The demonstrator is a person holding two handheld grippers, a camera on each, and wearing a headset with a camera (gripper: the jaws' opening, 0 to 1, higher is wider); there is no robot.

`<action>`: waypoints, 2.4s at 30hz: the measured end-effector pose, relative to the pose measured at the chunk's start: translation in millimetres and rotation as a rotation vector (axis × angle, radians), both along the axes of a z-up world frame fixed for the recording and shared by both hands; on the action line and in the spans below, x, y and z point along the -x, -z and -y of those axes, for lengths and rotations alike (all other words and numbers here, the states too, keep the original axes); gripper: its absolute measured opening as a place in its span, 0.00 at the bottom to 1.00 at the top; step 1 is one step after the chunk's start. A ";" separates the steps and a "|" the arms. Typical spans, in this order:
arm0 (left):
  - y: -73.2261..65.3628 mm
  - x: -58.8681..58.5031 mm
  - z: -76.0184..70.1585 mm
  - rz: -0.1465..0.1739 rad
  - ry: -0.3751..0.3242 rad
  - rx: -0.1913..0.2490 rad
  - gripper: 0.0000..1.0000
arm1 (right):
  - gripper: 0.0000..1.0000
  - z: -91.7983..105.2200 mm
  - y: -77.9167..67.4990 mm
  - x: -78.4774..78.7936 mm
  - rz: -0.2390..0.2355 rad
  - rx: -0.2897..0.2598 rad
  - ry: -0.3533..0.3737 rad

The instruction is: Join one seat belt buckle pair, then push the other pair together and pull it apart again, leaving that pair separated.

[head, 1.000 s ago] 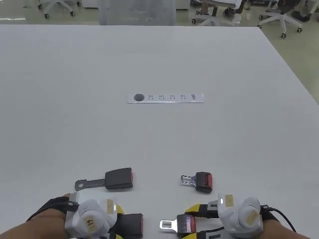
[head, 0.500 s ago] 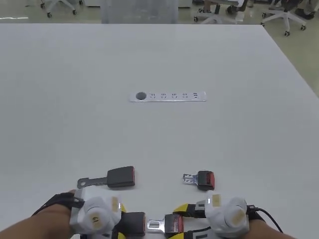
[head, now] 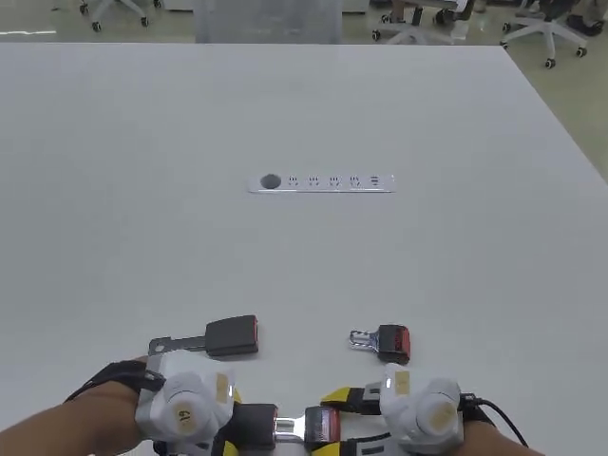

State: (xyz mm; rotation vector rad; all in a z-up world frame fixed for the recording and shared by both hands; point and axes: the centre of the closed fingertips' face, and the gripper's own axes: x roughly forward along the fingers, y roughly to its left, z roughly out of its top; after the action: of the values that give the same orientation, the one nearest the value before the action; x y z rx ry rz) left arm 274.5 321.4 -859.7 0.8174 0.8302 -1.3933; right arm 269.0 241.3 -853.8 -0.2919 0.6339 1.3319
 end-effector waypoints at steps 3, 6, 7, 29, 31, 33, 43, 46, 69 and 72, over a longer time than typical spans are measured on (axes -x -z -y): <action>0.3 0.3 -0.5 -0.002 0.014 -0.010 0.34 | 0.37 -4.8 2.3 -1.6 0.038 0.038 -0.033; 0.2 -0.1 -0.4 -0.005 0.007 0.001 0.34 | 0.37 -3.9 -0.1 -1.3 0.008 0.019 -0.017; 0.2 -0.1 -0.2 -0.005 0.008 0.000 0.34 | 0.37 -5.3 0.8 -0.9 0.013 0.025 -0.021; -0.1 -0.1 1.0 -0.002 0.046 -0.021 0.34 | 0.36 -25.2 2.5 -5.9 0.010 0.054 0.000; -0.1 -0.2 1.0 -0.001 0.048 -0.021 0.34 | 0.36 -26.8 2.8 -6.1 0.011 0.056 0.002; -0.2 -0.2 1.2 -0.001 0.050 -0.022 0.34 | 0.36 -30.0 2.4 -5.5 0.011 0.058 0.006; -0.3 0.1 1.1 -0.002 0.054 -0.020 0.34 | 0.36 -31.3 6.1 -5.4 0.009 0.072 -0.006; -0.3 0.4 0.8 -0.001 0.055 -0.022 0.34 | 0.36 -30.9 6.2 -5.8 0.011 0.074 -0.008; -2.1 0.3 -2.3 0.011 0.038 0.123 0.34 | 0.35 -27.2 2.0 -3.4 0.084 0.018 -0.056; -3.0 0.1 -2.8 0.014 0.031 0.143 0.34 | 0.35 -26.6 2.2 -4.1 0.081 0.005 -0.053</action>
State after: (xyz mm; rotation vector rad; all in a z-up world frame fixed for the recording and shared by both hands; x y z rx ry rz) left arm 274.4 324.1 -856.7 0.7311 0.7009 -1.4558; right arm 273.1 267.9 -856.0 -0.3673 0.5651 1.3621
